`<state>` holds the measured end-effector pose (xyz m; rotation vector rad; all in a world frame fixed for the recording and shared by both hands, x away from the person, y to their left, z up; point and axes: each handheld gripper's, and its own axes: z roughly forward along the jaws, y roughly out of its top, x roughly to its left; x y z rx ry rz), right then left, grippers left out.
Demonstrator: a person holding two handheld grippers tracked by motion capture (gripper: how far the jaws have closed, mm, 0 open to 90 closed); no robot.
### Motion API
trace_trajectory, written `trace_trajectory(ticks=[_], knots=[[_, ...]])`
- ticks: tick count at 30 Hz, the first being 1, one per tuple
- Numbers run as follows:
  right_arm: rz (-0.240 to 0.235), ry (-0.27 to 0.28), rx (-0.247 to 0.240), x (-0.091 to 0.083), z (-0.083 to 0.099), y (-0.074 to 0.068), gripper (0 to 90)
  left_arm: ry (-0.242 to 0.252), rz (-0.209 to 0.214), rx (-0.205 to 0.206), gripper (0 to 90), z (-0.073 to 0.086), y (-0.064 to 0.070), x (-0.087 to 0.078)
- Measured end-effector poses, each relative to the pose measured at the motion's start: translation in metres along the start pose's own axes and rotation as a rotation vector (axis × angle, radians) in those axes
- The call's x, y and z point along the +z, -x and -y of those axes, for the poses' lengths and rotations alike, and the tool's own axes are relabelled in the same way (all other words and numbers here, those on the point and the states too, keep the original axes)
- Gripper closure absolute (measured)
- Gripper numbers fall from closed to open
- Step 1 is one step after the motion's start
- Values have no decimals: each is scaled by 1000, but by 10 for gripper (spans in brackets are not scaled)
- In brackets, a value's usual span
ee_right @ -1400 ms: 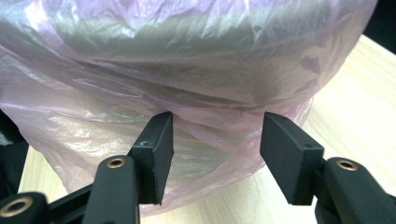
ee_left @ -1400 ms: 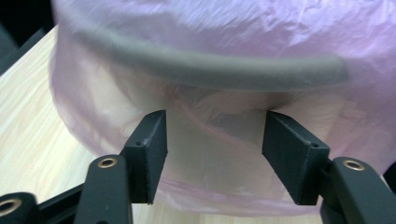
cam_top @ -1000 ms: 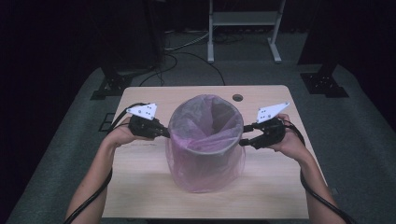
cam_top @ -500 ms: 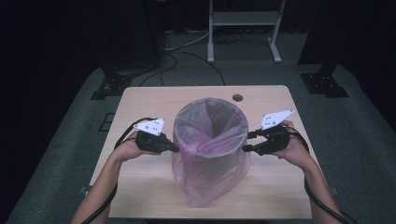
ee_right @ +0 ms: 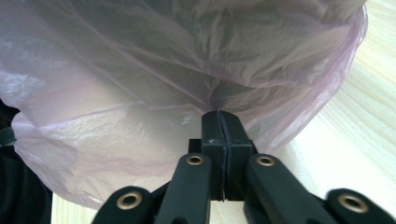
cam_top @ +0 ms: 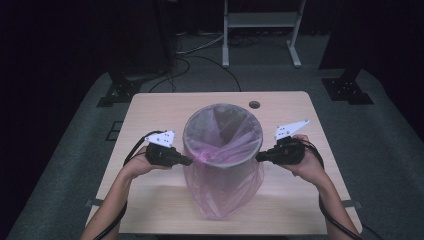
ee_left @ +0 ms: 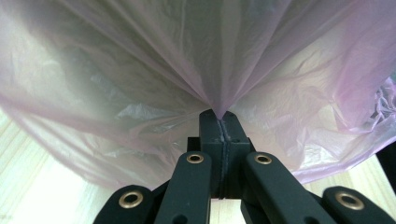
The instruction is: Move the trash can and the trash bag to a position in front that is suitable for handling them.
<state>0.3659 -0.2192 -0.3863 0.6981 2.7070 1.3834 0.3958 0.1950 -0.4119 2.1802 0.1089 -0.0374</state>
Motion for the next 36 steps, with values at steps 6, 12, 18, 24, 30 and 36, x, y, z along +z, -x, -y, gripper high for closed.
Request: trace_trajectory(ticks=[6,12,18,24,30,36], knots=[[-1,-12,48,4,6,2,900,-11,-24,-39,900,10,-1,-1],[1,-27,66,8,13,5,900,-47,-34,-67,900,17,1,-1],[5,-22,77,5,18,5,900,-49,-39,-87,899,23,3,-8],[17,7,102,-15,25,5,724,0,-94,-144,666,31,9,-27],[43,33,106,-40,24,0,674,17,-142,-183,492,29,17,-42],[87,69,57,-68,-3,-18,788,44,-190,-216,362,25,26,-50]])
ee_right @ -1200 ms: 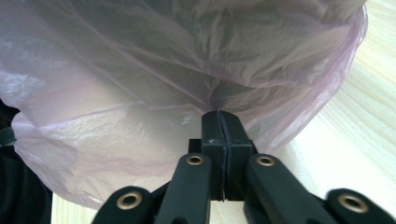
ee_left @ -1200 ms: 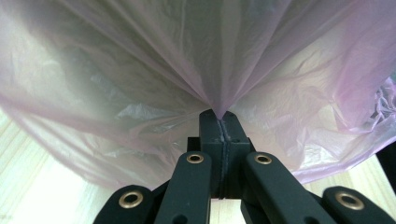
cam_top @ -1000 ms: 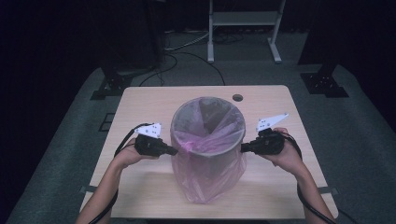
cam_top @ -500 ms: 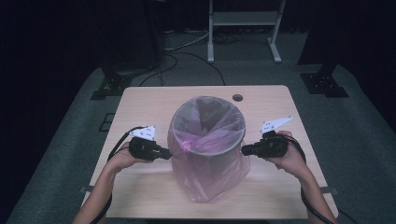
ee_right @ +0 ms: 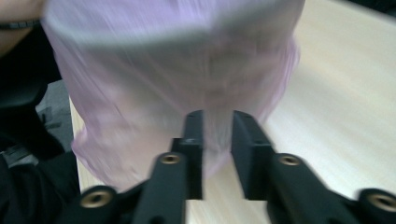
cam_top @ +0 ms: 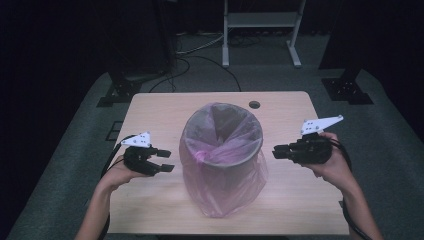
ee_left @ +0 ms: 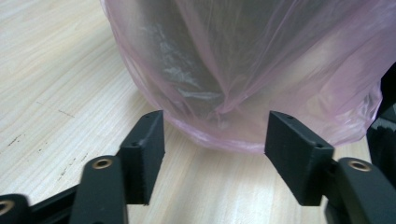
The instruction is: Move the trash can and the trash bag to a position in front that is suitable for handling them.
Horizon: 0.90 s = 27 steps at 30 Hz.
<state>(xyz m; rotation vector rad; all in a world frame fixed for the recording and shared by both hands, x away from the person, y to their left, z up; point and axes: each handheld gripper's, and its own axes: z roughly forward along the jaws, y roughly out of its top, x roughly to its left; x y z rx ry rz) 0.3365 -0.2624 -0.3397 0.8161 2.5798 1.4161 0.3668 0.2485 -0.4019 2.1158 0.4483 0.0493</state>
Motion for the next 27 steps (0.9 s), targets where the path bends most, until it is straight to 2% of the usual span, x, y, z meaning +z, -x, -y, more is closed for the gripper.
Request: trace_trajectory(ticks=[2,5,7,10,13,15,16,17,19,20,22,24,27], knots=[[10,19,-21,-7,-17,-8,844,2,-9,-4,324,-2,4,-1],[0,37,-53,-10,-41,-19,867,14,-12,6,289,-6,11,-1],[-6,17,-89,-4,-59,-27,875,23,-9,11,277,-7,14,-1],[-13,-32,-134,15,-88,-37,875,27,-15,17,244,-8,18,0],[-27,-65,-155,35,-108,-41,875,14,-25,19,197,-4,24,1],[-31,-104,-169,52,-119,-41,875,23,-26,16,191,-1,26,2],[-26,-142,-179,64,-124,-41,875,27,-29,12,186,0,27,2],[-19,-179,-187,75,-128,-41,875,33,-32,7,183,2,28,2],[-20,-224,-195,87,-132,-42,883,41,-23,-2,182,4,29,1],[-24,-259,-202,93,-133,-44,888,29,-26,-1,182,4,29,0],[-38,-320,-226,103,-132,-49,889,26,-60,-1,173,4,31,-4],[-56,-364,-238,107,-129,-54,898,42,-63,-6,166,4,32,-7],[-80,-417,-265,108,-124,-64,900,37,-57,-10,166,5,35,-6]])
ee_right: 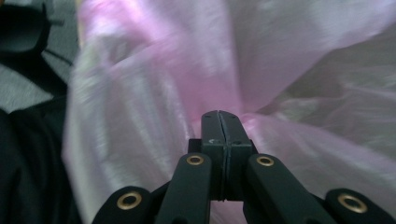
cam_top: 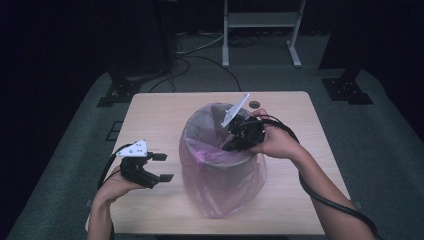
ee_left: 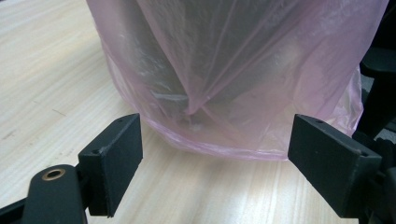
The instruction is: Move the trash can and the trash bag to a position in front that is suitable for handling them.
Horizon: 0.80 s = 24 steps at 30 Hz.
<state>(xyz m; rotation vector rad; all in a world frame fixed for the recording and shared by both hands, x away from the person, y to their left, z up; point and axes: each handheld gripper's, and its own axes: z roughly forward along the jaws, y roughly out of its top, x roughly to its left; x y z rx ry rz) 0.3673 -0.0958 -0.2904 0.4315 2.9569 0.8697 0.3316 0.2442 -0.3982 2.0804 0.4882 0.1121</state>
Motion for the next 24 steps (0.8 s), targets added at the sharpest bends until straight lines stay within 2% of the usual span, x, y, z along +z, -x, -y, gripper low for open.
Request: trace_trajectory(ticks=[3,8,11,13,15,18,20,23,24], knots=[[-13,-17,-23,-1,2,-10,900,-7,6,1,166,0,2,3],[-37,-13,-57,-2,6,-25,900,-6,12,6,166,-1,3,6],[-30,-15,-68,-1,8,-32,900,-10,13,10,166,-1,3,8],[-44,-7,-63,-1,10,-33,900,-11,15,8,166,-1,3,9],[-50,-6,-58,-1,12,-34,900,-14,17,14,166,-1,3,9],[-33,2,-60,-5,11,-33,877,-2,20,16,166,-2,4,8],[-19,18,-52,-10,6,-27,877,3,19,17,166,-2,4,6],[17,-8,-36,-9,-9,-13,867,11,12,16,166,-2,4,3],[30,-32,-30,-5,-16,-7,863,14,9,18,166,-2,4,3]])
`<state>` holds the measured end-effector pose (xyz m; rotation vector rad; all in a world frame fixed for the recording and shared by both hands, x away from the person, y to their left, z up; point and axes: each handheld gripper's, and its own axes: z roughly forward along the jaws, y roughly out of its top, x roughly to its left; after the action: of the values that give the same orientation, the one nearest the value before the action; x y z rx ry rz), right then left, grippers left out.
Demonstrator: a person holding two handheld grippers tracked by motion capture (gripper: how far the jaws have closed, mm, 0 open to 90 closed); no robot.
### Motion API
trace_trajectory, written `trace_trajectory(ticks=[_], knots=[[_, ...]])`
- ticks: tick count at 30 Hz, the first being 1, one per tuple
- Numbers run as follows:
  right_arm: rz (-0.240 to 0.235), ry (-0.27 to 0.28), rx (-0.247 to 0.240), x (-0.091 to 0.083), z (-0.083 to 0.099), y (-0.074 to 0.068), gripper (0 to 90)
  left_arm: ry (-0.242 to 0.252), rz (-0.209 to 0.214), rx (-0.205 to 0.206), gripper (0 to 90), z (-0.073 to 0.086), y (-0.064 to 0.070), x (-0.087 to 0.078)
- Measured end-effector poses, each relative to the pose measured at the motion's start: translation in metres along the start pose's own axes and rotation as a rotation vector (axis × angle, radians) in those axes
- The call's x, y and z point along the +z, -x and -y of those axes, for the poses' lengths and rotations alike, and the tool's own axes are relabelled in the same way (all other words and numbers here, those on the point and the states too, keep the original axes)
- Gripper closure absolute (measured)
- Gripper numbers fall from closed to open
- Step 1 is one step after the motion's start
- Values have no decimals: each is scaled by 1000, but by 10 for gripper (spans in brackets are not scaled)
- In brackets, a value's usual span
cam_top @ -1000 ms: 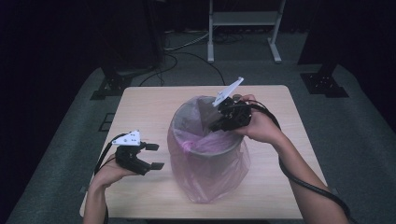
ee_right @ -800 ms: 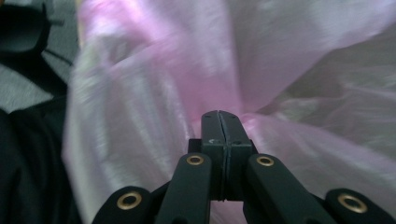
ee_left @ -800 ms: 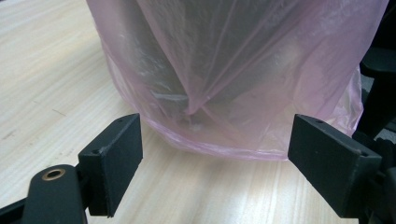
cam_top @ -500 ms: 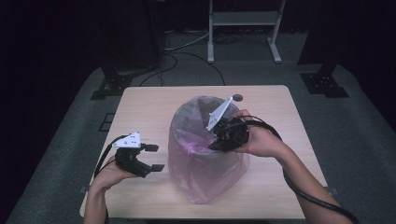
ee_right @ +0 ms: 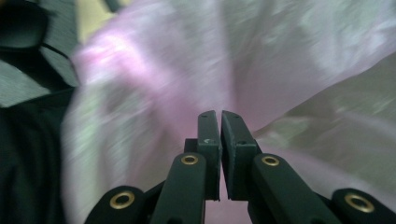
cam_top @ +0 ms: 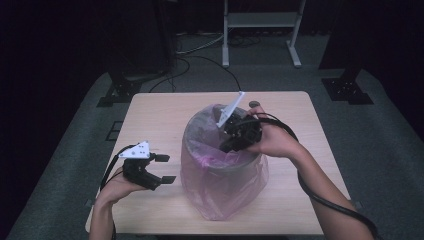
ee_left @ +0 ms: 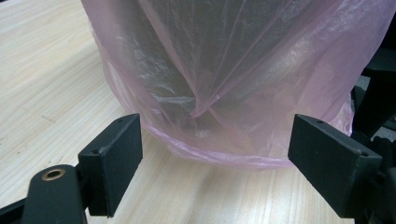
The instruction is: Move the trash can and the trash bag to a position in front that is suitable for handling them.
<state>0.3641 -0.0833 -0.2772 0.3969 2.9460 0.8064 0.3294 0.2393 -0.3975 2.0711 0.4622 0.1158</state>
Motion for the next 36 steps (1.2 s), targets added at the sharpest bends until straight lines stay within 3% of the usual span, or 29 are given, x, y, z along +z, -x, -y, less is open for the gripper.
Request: trace_trajectory(ticks=[9,14,18,21,28,36], knots=[[16,-125,5,50,-52,27,862,28,-8,4,165,3,-2,-7],[7,-138,2,70,-73,38,859,42,-11,5,165,3,-2,-11],[13,-145,9,78,-78,41,843,51,-13,6,165,2,-2,-13],[15,-130,9,73,-76,40,829,50,-13,3,165,3,-3,-13],[31,-59,38,33,-49,32,830,47,-19,5,165,3,-1,-12],[98,-74,107,3,-4,41,818,39,-19,8,165,2,0,-9]])
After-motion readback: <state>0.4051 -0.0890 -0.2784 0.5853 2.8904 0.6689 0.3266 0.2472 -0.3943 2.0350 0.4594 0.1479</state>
